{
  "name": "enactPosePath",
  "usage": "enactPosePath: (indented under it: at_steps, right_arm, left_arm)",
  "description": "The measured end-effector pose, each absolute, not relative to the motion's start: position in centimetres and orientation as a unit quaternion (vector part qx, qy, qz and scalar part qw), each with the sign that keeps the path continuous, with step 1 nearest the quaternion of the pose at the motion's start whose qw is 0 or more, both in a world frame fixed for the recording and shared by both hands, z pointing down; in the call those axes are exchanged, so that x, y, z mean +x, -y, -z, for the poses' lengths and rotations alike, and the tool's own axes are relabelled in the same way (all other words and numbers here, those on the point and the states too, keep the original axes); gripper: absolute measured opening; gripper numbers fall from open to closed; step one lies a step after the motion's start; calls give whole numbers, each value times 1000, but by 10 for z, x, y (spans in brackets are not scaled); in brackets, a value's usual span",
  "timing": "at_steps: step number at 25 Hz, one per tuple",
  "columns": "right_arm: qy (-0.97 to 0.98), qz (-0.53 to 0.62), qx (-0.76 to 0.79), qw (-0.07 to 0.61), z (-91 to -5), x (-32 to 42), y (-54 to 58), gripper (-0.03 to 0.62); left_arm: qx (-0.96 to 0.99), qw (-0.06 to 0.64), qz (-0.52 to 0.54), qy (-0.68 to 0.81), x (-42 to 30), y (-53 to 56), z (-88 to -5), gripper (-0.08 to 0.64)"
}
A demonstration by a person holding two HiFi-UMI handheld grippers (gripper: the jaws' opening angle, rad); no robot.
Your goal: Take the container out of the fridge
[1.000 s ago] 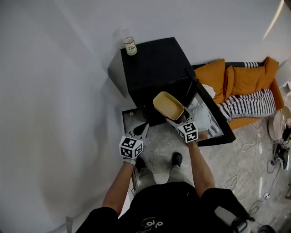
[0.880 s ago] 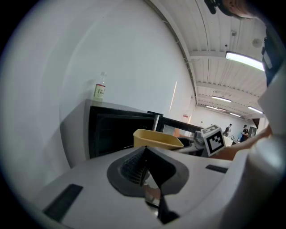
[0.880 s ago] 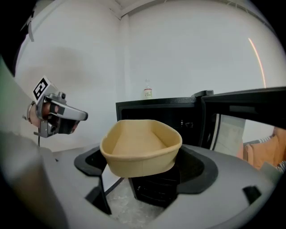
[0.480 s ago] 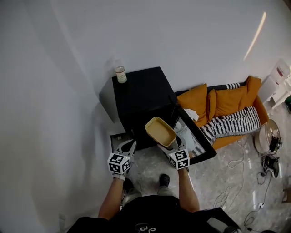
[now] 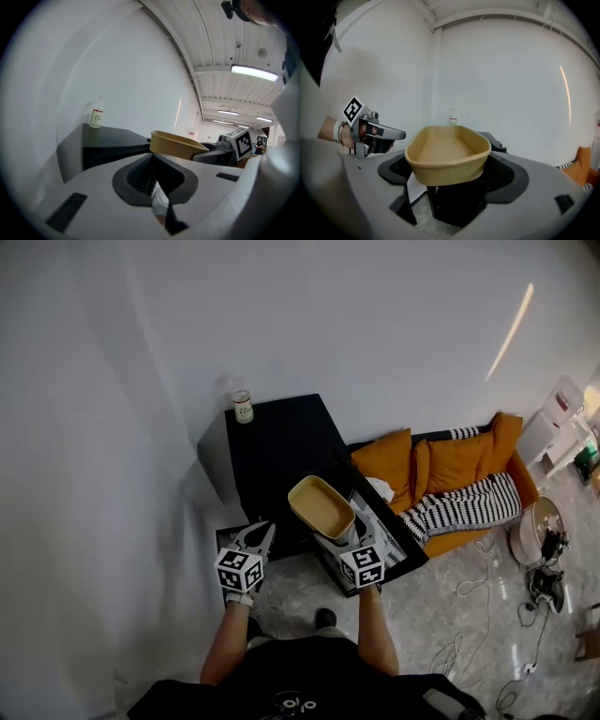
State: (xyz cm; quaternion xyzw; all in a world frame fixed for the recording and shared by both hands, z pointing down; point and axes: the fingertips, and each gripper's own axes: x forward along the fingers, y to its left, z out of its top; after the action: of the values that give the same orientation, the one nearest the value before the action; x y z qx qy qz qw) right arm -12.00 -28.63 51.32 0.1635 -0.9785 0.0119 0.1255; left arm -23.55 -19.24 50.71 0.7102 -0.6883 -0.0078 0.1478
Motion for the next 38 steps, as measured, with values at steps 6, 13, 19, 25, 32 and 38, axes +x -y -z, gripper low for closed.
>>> enactPosePath:
  at_steps: [6, 13, 19, 25, 32, 38]
  right_arm:
    - [972, -10, 206, 109, -493, -88, 295, 483]
    - [956, -21, 275, 102, -492, -34, 314, 483]
    - [934, -39, 341, 95, -496, 12, 329, 485]
    - [919, -52, 381, 89, -495, 53, 326, 485]
    - [905, -64, 413, 82, -495, 82, 322, 485]
    - [893, -78, 436, 78, -503, 95, 330, 485]
  left_arm:
    - [753, 127, 0, 646, -197, 224, -492, 5]
    - [801, 119, -11, 587, -152, 262, -492, 5]
    - [829, 122, -14, 545, -121, 281, -497, 5]
    - [846, 120, -19, 519, -93, 285, -491, 5]
    - [865, 118, -27, 487, -64, 292, -486, 5]
    - [876, 120, -34, 466, -53, 305, -489, 5]
